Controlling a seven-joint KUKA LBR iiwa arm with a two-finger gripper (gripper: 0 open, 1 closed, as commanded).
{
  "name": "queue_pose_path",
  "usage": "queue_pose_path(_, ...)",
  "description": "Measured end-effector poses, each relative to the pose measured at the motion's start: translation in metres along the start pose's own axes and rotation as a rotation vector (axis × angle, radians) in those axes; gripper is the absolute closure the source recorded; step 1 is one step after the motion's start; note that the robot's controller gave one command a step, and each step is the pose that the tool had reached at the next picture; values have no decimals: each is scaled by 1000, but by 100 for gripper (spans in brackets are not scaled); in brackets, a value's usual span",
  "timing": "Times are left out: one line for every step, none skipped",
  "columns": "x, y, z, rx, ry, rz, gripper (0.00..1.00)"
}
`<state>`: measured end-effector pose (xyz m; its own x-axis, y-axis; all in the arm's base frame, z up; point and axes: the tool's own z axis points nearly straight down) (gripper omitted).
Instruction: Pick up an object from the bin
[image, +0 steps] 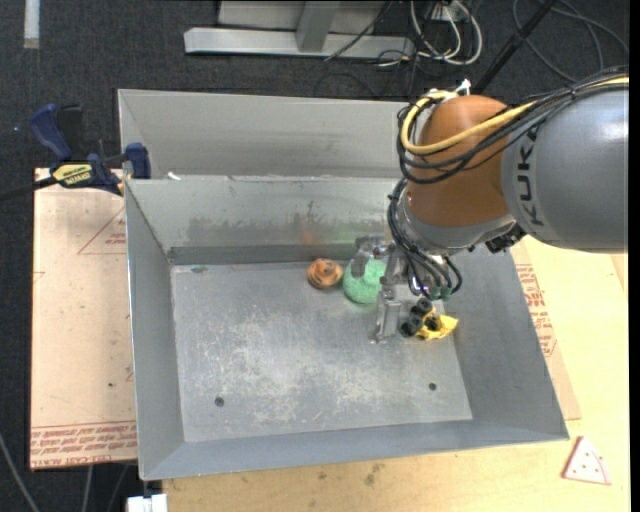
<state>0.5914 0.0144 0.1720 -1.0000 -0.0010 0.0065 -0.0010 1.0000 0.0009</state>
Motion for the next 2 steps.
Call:
queue_pose_path(-1,0,-5,0,-8,0,0)
queue_pose_path(-34,-15,5,0,-13,-23,0)
